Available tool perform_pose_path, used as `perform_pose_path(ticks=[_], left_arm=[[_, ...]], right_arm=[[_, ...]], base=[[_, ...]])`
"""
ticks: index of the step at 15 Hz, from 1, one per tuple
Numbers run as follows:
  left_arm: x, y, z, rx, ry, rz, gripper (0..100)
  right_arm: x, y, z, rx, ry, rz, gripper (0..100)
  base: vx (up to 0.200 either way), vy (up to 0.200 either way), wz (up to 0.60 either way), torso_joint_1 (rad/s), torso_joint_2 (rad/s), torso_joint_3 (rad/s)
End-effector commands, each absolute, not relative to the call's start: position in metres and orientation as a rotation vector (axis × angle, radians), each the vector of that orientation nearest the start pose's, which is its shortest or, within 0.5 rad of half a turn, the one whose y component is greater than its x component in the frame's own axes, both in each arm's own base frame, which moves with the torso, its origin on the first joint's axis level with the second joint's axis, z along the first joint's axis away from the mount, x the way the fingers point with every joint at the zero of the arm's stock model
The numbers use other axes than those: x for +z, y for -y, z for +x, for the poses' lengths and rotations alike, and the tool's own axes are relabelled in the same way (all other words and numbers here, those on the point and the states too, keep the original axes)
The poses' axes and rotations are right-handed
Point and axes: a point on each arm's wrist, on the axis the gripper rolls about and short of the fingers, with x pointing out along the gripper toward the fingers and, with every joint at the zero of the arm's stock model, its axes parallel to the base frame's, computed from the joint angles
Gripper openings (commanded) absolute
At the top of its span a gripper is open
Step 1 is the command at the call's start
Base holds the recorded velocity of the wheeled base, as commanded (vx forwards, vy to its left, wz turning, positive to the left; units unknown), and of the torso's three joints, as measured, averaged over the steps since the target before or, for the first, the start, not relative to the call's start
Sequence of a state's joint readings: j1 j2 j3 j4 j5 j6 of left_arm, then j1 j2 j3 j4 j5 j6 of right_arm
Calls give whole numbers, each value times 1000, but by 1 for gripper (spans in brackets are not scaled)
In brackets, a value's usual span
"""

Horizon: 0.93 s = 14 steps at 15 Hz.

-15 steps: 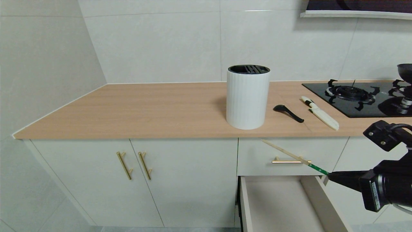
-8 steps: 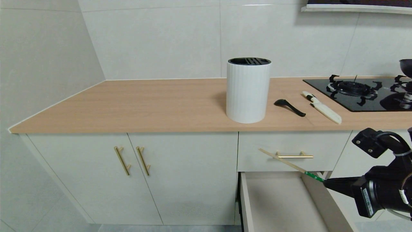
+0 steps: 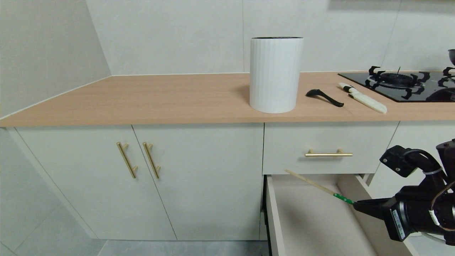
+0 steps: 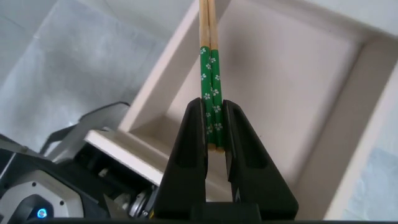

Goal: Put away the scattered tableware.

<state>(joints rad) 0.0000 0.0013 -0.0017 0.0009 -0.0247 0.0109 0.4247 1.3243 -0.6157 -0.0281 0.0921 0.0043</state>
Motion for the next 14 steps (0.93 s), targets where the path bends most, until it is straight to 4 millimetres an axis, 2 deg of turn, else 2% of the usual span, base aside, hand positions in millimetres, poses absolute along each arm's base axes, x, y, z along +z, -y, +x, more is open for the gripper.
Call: perform_pose_path(ticks=[1,4,8,11,14], left_arm=[[76,1,-23,-25,0,11,100],[76,1,-23,-25,0,11,100],[76,1,-23,-25,0,11,100],[76,1,-23,-25,0,11,100],[76,1,-23,-25,0,11,100]], right_arm=[[168,-80,173,494,-692,-112,0],[166,-81,174,494,-700,-113,0],[164,-82,176,492,-709,-115,0],[154,-86,185,483,-763,-123,0],[135,-93,201,470,-834,-129,0]], base=[[0,0,0,-139,456,305],[0,0,0,-105,401,295],[0,0,0,-20,86,52],[0,0,0,0,0,0],[0,0,0,0,0,0]])
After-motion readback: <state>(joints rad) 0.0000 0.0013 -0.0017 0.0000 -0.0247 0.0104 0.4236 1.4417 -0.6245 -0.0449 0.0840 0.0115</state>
